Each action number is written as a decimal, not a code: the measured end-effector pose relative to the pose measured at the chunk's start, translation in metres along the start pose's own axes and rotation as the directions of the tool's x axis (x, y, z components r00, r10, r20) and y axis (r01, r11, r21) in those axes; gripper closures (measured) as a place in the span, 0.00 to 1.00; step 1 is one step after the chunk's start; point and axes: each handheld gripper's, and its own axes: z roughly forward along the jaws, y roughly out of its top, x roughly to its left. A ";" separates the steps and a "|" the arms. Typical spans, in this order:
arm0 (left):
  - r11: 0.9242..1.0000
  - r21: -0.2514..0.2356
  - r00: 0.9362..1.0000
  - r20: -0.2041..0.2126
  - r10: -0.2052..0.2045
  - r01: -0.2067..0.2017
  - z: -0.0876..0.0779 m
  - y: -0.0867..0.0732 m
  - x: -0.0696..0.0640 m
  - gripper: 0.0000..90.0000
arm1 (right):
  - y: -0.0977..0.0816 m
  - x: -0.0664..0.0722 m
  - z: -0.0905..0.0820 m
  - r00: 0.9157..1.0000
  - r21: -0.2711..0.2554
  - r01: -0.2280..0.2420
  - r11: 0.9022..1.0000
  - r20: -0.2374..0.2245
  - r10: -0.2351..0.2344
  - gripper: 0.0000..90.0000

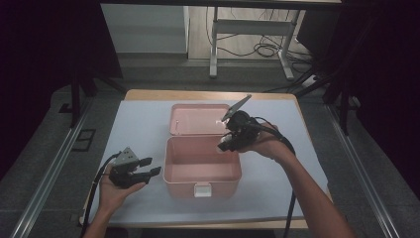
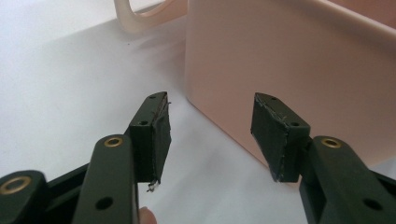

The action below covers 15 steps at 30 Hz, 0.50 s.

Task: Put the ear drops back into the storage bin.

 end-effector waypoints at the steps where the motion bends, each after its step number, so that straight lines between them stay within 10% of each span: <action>1: 1.000 0.000 1.000 0.000 0.000 0.000 0.000 0.000 0.000 0.53 | 0.003 0.002 0.005 1.000 0.004 0.008 1.000 -0.009 -0.008 0.67; 15: 1.000 0.005 1.000 -0.001 0.005 -0.005 -0.001 0.000 0.000 0.53 | 0.023 0.020 0.043 0.996 0.041 0.071 0.997 -0.063 -0.069 0.67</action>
